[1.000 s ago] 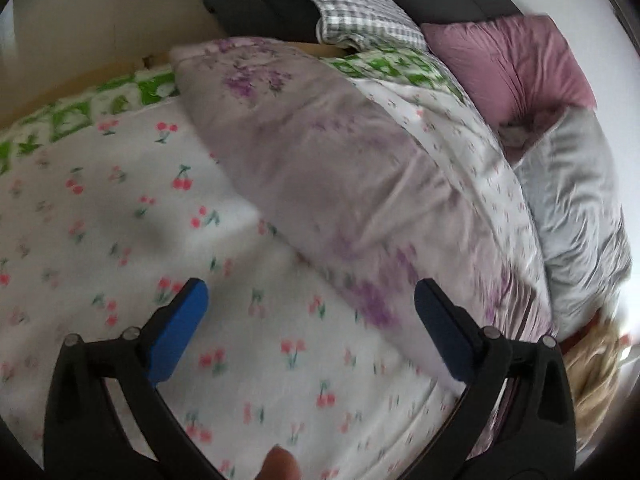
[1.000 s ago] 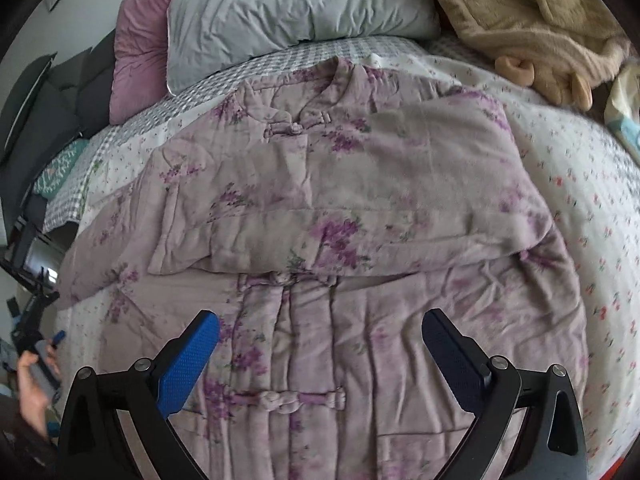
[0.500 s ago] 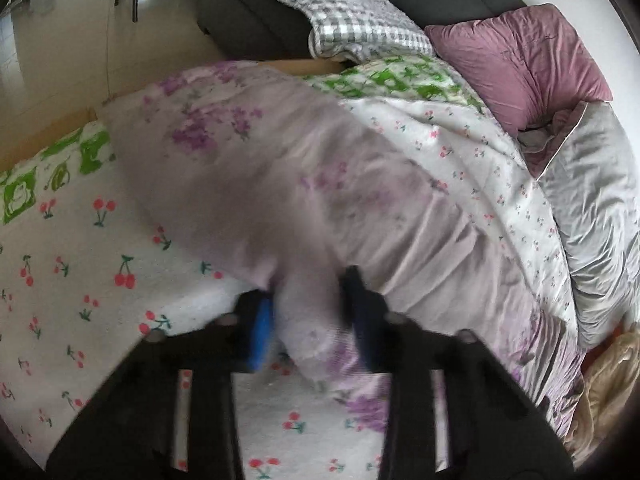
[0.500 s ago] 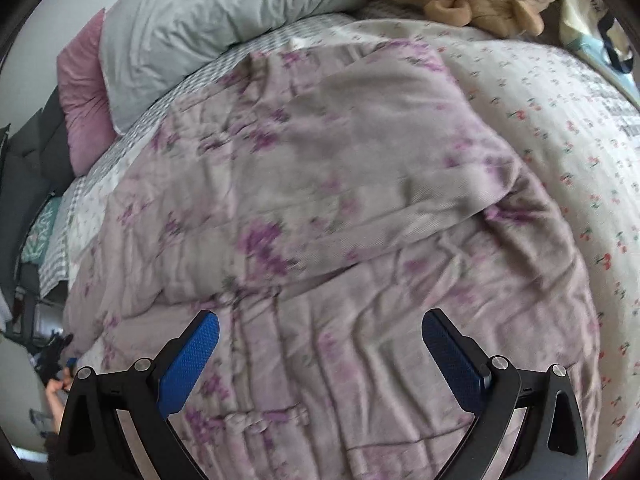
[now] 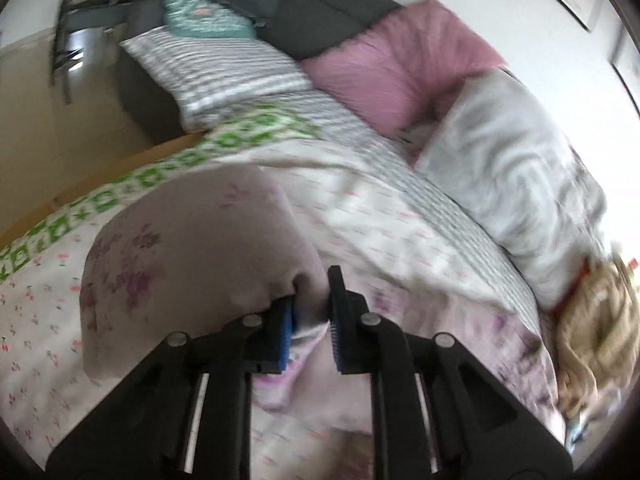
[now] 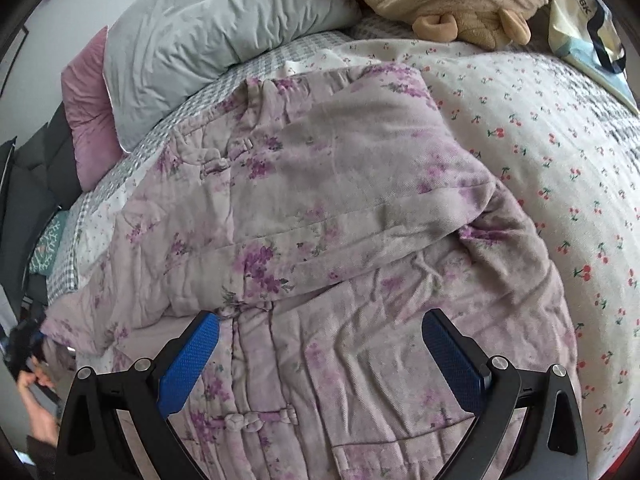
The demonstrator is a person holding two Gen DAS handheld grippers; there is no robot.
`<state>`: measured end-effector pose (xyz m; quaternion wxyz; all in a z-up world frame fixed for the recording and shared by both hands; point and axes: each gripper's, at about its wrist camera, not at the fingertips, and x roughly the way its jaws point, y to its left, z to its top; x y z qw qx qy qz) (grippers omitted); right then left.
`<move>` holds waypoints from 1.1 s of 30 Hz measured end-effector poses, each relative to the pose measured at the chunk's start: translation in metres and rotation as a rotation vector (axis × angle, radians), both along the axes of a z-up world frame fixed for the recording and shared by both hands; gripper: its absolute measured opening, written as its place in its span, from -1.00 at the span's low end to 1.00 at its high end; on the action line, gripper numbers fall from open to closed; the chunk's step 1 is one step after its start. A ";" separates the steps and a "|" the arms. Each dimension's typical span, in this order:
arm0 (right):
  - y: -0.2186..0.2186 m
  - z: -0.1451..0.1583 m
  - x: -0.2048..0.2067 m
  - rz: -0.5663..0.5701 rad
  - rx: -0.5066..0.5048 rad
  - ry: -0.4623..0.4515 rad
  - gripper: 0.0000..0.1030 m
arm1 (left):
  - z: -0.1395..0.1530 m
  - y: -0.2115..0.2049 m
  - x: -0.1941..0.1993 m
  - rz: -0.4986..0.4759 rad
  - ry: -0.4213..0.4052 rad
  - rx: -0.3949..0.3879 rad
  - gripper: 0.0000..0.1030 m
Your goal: Fold large clothes
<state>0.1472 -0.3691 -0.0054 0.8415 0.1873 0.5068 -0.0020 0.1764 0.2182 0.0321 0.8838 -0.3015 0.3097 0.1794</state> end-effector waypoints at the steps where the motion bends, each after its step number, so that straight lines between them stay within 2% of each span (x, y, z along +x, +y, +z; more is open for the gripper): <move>1: -0.001 0.002 -0.001 0.000 0.001 -0.005 0.99 | 0.008 -0.017 0.003 -0.042 -0.005 0.007 -0.67; 6: -0.011 0.006 -0.005 -0.011 0.024 -0.012 0.99 | 0.026 -0.088 0.010 -0.196 0.006 0.040 -0.67; 11: -0.010 0.008 -0.006 -0.001 -0.053 -0.018 0.99 | 0.029 -0.165 0.014 -0.375 0.004 0.048 -0.67; 13: -0.011 0.008 -0.006 0.001 -0.054 -0.016 0.99 | 0.026 -0.191 0.016 -0.444 0.013 0.048 -0.67; 18: -0.017 0.003 -0.004 -0.013 -0.015 -0.001 0.99 | -0.005 -0.277 0.016 -0.692 0.065 0.020 -0.67; 20: -0.017 0.002 -0.003 -0.017 -0.009 0.005 0.99 | -0.022 -0.306 0.012 -0.769 0.108 0.040 -0.66; 21: -0.017 0.002 -0.003 -0.015 -0.006 0.006 0.99 | -0.033 -0.319 0.011 -0.802 0.139 0.060 -0.60; 22: -0.016 0.002 -0.003 -0.011 -0.002 0.004 0.99 | -0.045 -0.332 0.010 -0.843 0.180 0.090 -0.35; 23: -0.015 0.003 -0.003 -0.006 0.001 0.002 0.99 | -0.063 -0.346 0.009 -0.914 0.237 0.125 0.01; 25: -0.014 0.005 -0.002 0.004 0.005 -0.008 0.99 | -0.082 -0.359 0.000 -0.987 0.288 0.185 0.24; 27: -0.014 0.007 -0.002 0.002 0.016 -0.020 0.99 | -0.081 -0.361 -0.013 -1.009 0.280 0.253 0.24; 28: -0.014 0.007 -0.001 -0.001 0.024 -0.024 0.99 | -0.077 -0.361 -0.019 -1.024 0.276 0.260 0.30; 30: -0.013 0.008 0.001 -0.009 0.048 -0.034 0.99 | -0.064 -0.355 -0.029 -1.044 0.283 0.242 0.49; 33: -0.003 0.009 0.006 0.020 0.078 -0.056 0.99 | -0.038 -0.334 -0.042 -1.037 0.240 0.216 0.55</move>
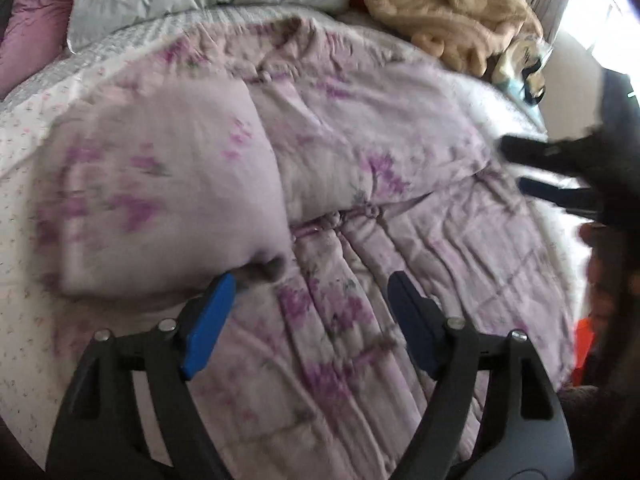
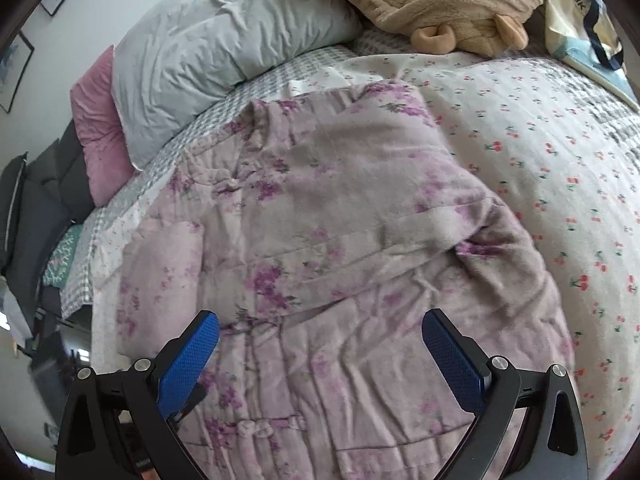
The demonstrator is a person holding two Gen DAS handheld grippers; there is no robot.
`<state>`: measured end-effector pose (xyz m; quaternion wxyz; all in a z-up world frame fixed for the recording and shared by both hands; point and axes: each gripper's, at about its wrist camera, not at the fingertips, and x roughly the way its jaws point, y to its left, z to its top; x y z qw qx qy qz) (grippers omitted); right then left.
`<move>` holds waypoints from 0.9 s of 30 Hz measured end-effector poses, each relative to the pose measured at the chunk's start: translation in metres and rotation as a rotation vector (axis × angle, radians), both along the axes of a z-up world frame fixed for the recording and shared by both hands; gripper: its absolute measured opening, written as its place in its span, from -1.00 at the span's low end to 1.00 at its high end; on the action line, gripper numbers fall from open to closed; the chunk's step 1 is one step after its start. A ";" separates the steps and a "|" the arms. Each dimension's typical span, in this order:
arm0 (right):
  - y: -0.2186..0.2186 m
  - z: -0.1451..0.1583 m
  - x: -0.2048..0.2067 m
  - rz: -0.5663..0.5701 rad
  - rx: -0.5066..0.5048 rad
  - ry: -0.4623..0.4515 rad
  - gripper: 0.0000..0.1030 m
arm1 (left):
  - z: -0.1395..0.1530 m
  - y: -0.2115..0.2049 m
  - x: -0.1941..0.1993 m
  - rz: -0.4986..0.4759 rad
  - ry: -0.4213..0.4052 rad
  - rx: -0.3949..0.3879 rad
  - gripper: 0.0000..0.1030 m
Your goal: Fold large clothes
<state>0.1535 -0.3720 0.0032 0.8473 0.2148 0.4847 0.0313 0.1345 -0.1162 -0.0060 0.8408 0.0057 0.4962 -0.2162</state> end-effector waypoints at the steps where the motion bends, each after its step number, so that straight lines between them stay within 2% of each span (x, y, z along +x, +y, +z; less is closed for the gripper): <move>1: 0.006 0.000 0.002 0.019 0.006 -0.010 0.99 | 0.008 0.008 -0.004 0.011 -0.016 -0.021 0.57; 4: 0.036 0.004 0.005 0.097 -0.023 -0.040 0.99 | 0.028 0.053 -0.015 0.119 -0.065 -0.104 0.63; 6: 0.069 0.008 0.006 0.185 -0.113 -0.066 0.98 | 0.029 0.083 -0.011 0.230 -0.075 -0.121 0.64; 7: 0.088 0.009 0.004 0.238 -0.161 -0.088 0.97 | 0.026 0.092 -0.006 0.273 -0.073 -0.112 0.63; 9: 0.127 0.011 -0.002 0.339 -0.235 -0.141 0.86 | 0.017 0.122 0.002 0.392 -0.065 -0.046 0.63; 10: 0.148 0.009 -0.004 0.401 -0.262 -0.157 0.72 | 0.012 0.136 0.006 0.445 -0.054 -0.028 0.63; 11: 0.163 0.007 -0.005 0.452 -0.278 -0.162 0.62 | 0.008 0.149 0.008 0.486 -0.042 -0.037 0.63; 13: 0.199 -0.001 -0.010 0.569 -0.331 -0.185 0.57 | -0.002 0.169 0.012 0.541 -0.012 -0.080 0.63; 15: 0.231 -0.011 -0.015 0.658 -0.434 -0.224 0.57 | -0.015 0.189 0.016 0.605 0.035 -0.128 0.63; 17: 0.257 -0.024 -0.015 0.707 -0.566 -0.262 0.45 | -0.026 0.205 0.018 0.650 0.056 -0.164 0.46; 18: 0.263 -0.030 -0.013 0.711 -0.617 -0.270 0.38 | -0.029 0.206 0.017 0.660 0.058 -0.170 0.42; 19: 0.271 -0.039 -0.009 0.707 -0.691 -0.281 0.14 | -0.032 0.209 0.018 0.676 0.058 -0.185 0.32; 20: 0.273 -0.043 -0.007 0.711 -0.708 -0.280 -0.08 | -0.034 0.210 0.019 0.682 0.055 -0.204 0.22; 23: 0.260 -0.040 0.003 0.693 -0.675 -0.291 -0.32 | -0.039 0.207 0.024 0.662 0.065 -0.294 0.07; 25: 0.235 -0.020 0.011 0.615 -0.616 -0.315 -0.34 | -0.040 0.204 0.028 0.640 0.070 -0.326 0.00; 27: 0.201 -0.002 0.018 0.524 -0.522 -0.318 -0.34 | -0.041 0.194 0.032 0.617 0.062 -0.320 0.00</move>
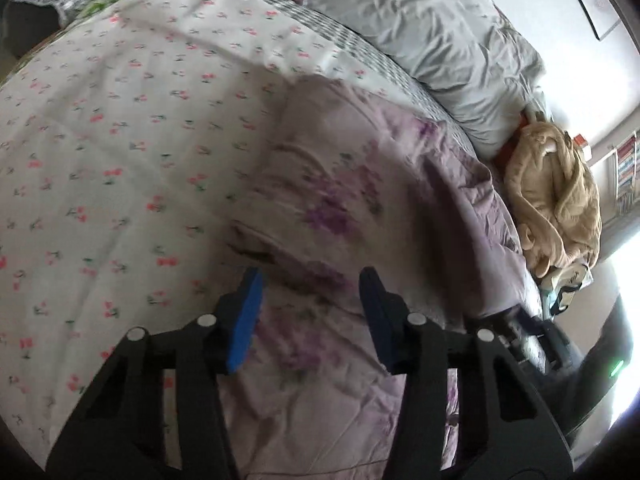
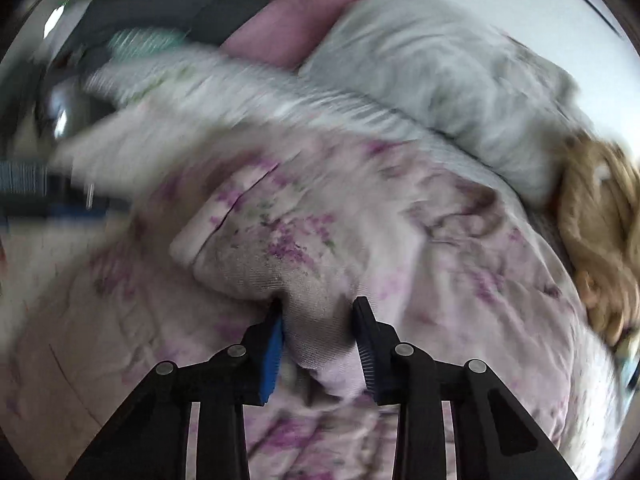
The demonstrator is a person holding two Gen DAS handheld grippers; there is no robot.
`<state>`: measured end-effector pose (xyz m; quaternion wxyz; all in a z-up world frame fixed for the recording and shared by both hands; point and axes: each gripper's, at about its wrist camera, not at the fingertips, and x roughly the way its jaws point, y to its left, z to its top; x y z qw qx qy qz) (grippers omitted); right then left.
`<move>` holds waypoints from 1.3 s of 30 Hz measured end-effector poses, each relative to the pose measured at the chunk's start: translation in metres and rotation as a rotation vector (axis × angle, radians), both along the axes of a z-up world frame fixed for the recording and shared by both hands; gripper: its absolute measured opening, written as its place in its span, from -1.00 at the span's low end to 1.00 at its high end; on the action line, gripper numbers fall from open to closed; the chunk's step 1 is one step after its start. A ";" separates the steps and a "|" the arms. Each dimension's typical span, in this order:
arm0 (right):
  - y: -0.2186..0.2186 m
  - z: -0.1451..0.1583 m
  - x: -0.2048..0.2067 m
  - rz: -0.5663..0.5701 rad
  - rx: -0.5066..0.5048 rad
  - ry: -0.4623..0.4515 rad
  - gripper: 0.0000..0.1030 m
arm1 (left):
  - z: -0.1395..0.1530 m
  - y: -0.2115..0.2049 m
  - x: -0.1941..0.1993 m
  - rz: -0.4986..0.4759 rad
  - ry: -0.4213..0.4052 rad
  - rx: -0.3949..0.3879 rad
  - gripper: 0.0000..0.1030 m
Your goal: Fold large clothes
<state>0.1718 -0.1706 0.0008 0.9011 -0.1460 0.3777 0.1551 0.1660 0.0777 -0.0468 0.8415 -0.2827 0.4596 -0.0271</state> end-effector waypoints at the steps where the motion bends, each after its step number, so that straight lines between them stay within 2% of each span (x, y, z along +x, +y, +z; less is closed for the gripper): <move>1: -0.018 0.007 0.002 -0.032 0.067 0.014 -0.34 | 0.000 -0.003 0.002 -0.009 -0.001 0.007 0.00; 3: -0.062 0.018 0.001 -0.058 0.264 0.084 -0.11 | 0.000 -0.009 0.005 -0.024 0.000 0.008 0.00; 5: -0.100 0.028 -0.006 -0.029 0.469 0.175 0.59 | 0.002 -0.014 0.008 -0.037 -0.008 0.011 0.00; 7: -0.121 0.040 -0.015 0.000 0.541 0.143 0.65 | 0.006 -0.017 0.009 -0.046 -0.036 0.031 0.00; 10: -0.148 0.041 -0.011 -0.103 0.517 0.098 0.68 | 0.011 -0.021 0.009 -0.053 -0.086 0.079 0.00; 12: -0.168 0.023 0.003 -0.209 0.540 0.141 0.68 | 0.011 -0.022 0.010 -0.056 -0.104 0.092 0.00; 15: -0.184 -0.006 0.026 -0.351 0.486 0.192 0.66 | 0.009 -0.023 0.011 -0.062 -0.129 0.083 0.00; 16: -0.185 -0.015 0.029 -0.370 0.471 0.207 0.64 | 0.009 -0.024 0.012 -0.061 -0.134 0.085 0.00; 18: -0.180 -0.038 0.038 -0.363 0.470 0.298 0.53 | 0.008 -0.026 0.016 -0.066 -0.140 0.101 0.00; 19: -0.173 -0.047 0.040 -0.366 0.422 0.315 0.47 | 0.007 -0.028 0.018 -0.070 -0.138 0.111 0.00; 21: -0.156 -0.055 0.041 -0.363 0.295 0.291 0.18 | 0.005 -0.032 0.021 -0.071 -0.139 0.128 0.00; 22: -0.148 -0.053 0.041 -0.344 0.277 0.281 -0.42 | 0.005 -0.034 0.021 -0.071 -0.142 0.131 0.00; 23: -0.142 -0.049 0.040 -0.337 0.266 0.273 -0.78 | 0.006 -0.036 0.023 -0.074 -0.151 0.133 0.00; 27: -0.121 0.018 0.021 -0.266 0.200 0.012 -0.78 | 0.014 -0.042 0.025 -0.077 -0.205 0.133 0.00; 29: -0.122 0.042 0.020 -0.267 0.196 -0.108 -0.78 | 0.012 -0.046 0.030 -0.086 -0.201 0.125 0.00; 30: -0.126 0.045 0.023 -0.283 0.192 -0.137 -0.76 | 0.009 -0.050 0.032 -0.091 -0.185 0.126 0.00; 33: -0.141 0.017 0.039 -0.363 0.130 -0.130 -0.55 | -0.010 -0.063 0.039 -0.123 -0.117 0.148 0.00; 34: -0.150 -0.004 0.049 -0.406 0.108 -0.075 -0.43 | -0.018 -0.069 0.041 -0.139 -0.083 0.191 0.00; 36: -0.161 -0.038 0.062 -0.467 0.076 0.067 -0.41 | -0.020 -0.079 0.039 -0.154 -0.080 0.256 0.00; 37: -0.165 -0.048 0.062 -0.476 0.094 0.104 -0.41 | -0.018 -0.081 0.038 -0.153 -0.088 0.273 0.00; 39: -0.168 -0.048 0.056 -0.470 0.098 0.064 -0.37 | -0.010 -0.084 0.037 -0.142 -0.097 0.291 0.08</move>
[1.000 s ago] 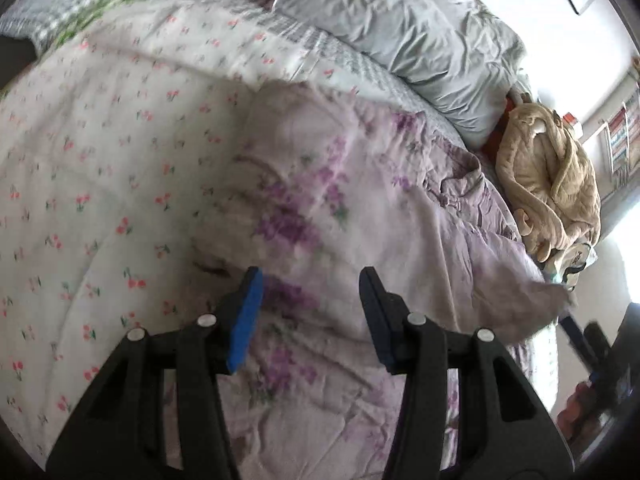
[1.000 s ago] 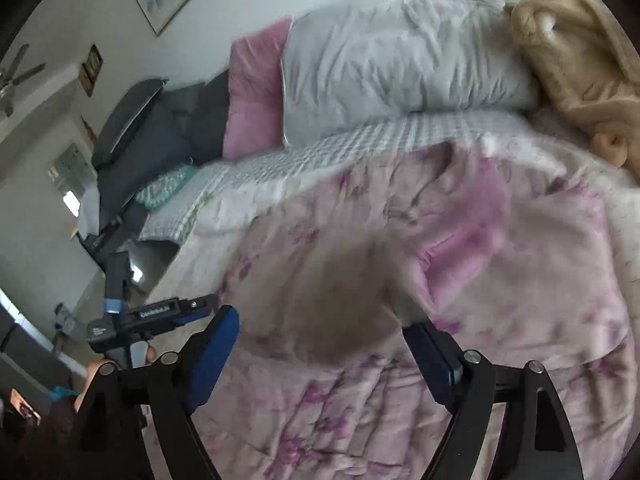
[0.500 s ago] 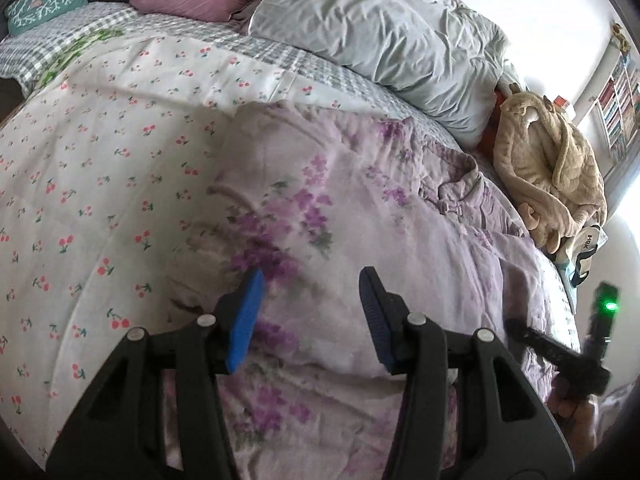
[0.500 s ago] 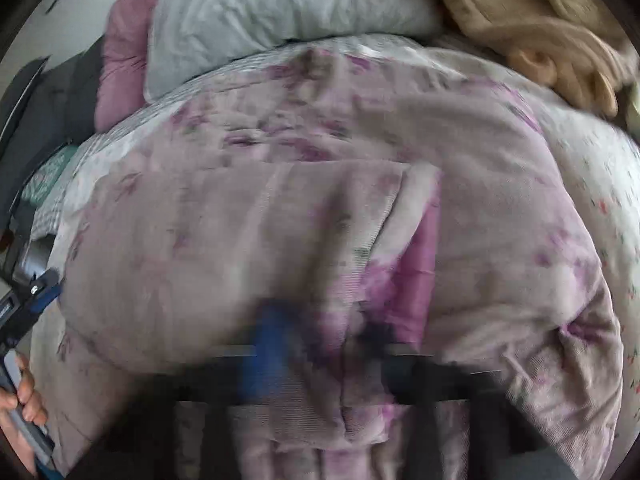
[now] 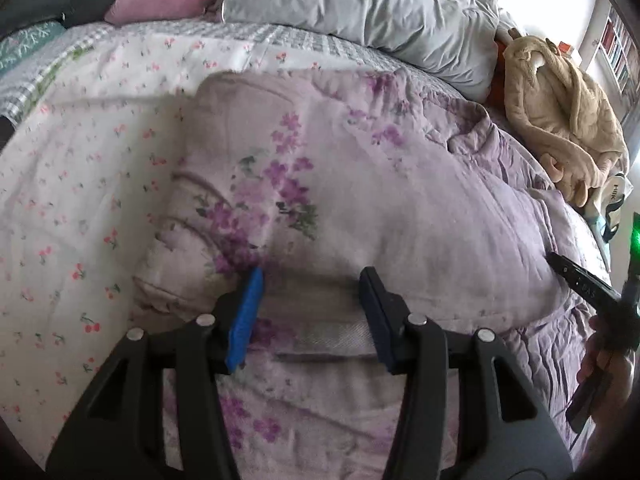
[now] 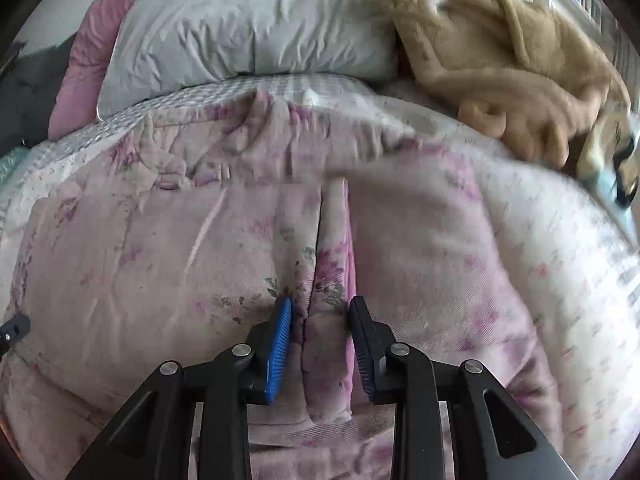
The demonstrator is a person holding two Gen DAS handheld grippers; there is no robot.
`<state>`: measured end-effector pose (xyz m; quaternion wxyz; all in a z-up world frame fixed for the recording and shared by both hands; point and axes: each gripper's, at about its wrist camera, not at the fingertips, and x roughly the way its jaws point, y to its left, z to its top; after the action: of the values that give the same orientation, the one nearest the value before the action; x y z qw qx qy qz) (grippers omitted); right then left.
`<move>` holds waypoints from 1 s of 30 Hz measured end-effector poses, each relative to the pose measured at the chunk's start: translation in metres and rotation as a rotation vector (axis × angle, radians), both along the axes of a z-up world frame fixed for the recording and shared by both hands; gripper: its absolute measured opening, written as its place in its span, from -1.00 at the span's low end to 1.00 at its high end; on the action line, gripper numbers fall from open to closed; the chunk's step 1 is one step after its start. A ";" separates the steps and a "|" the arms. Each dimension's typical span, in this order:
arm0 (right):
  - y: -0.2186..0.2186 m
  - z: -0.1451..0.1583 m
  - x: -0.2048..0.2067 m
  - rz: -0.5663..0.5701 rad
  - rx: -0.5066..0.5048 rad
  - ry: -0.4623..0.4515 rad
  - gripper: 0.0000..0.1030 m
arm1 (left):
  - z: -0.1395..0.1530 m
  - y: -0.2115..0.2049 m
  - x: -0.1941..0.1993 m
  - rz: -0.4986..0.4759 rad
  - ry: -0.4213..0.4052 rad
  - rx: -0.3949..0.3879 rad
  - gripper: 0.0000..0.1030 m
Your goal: Fold large clothes
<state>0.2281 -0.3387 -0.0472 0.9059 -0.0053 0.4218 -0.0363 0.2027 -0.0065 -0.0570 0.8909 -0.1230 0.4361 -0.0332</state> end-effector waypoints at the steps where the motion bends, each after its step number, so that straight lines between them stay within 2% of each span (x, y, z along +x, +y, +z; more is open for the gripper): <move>1: 0.002 0.000 -0.004 0.013 -0.013 -0.036 -0.16 | 0.001 0.000 0.000 -0.001 -0.006 -0.004 0.18; 2: 0.001 -0.009 -0.007 -0.013 -0.035 -0.055 0.30 | -0.001 0.000 0.000 -0.003 -0.005 -0.005 0.21; 3: -0.002 -0.018 -0.006 -0.041 -0.033 -0.038 0.42 | -0.006 0.000 -0.001 -0.004 0.009 -0.002 0.21; 4: -0.003 -0.024 -0.005 -0.045 -0.009 -0.023 0.45 | -0.008 0.000 -0.001 -0.003 0.028 0.002 0.21; 6: -0.010 -0.017 -0.007 -0.046 0.026 -0.015 0.46 | -0.003 -0.002 -0.004 -0.002 0.031 0.015 0.22; 8: -0.008 0.001 -0.013 -0.021 0.047 -0.007 0.47 | 0.010 -0.001 -0.011 -0.010 0.030 0.017 0.39; 9: -0.009 0.010 -0.017 -0.006 0.059 -0.017 0.47 | 0.017 0.002 -0.016 -0.003 0.026 0.009 0.57; 12: -0.008 0.035 -0.032 0.038 0.113 -0.036 0.63 | 0.033 0.018 -0.032 0.036 0.026 -0.028 0.67; 14: -0.006 0.049 -0.048 0.082 0.148 -0.018 0.66 | 0.040 0.032 -0.042 0.068 0.061 -0.064 0.92; 15: -0.003 0.055 -0.053 0.104 0.152 -0.007 0.67 | 0.042 0.036 -0.046 0.076 0.060 -0.081 0.96; 16: -0.001 0.059 -0.058 0.123 0.149 -0.002 0.67 | 0.047 0.044 -0.056 0.092 0.048 -0.103 0.97; 20: 0.009 0.079 -0.096 0.215 0.098 0.000 0.71 | 0.058 0.059 -0.082 0.126 0.046 -0.107 0.98; 25: -0.002 0.084 -0.138 0.281 0.194 0.043 0.73 | 0.065 0.076 -0.124 0.155 0.013 -0.175 0.98; 28: -0.017 0.085 -0.147 0.256 0.196 0.145 0.73 | 0.077 0.087 -0.148 0.123 -0.013 -0.097 0.99; 30: -0.034 0.093 -0.159 0.244 0.211 0.150 0.73 | 0.083 0.094 -0.165 0.120 -0.022 -0.068 0.99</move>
<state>0.0690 -0.3731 0.0460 0.8652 0.0358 0.4857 0.1190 0.0375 0.0875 0.0257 0.8914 -0.1786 0.4165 0.0043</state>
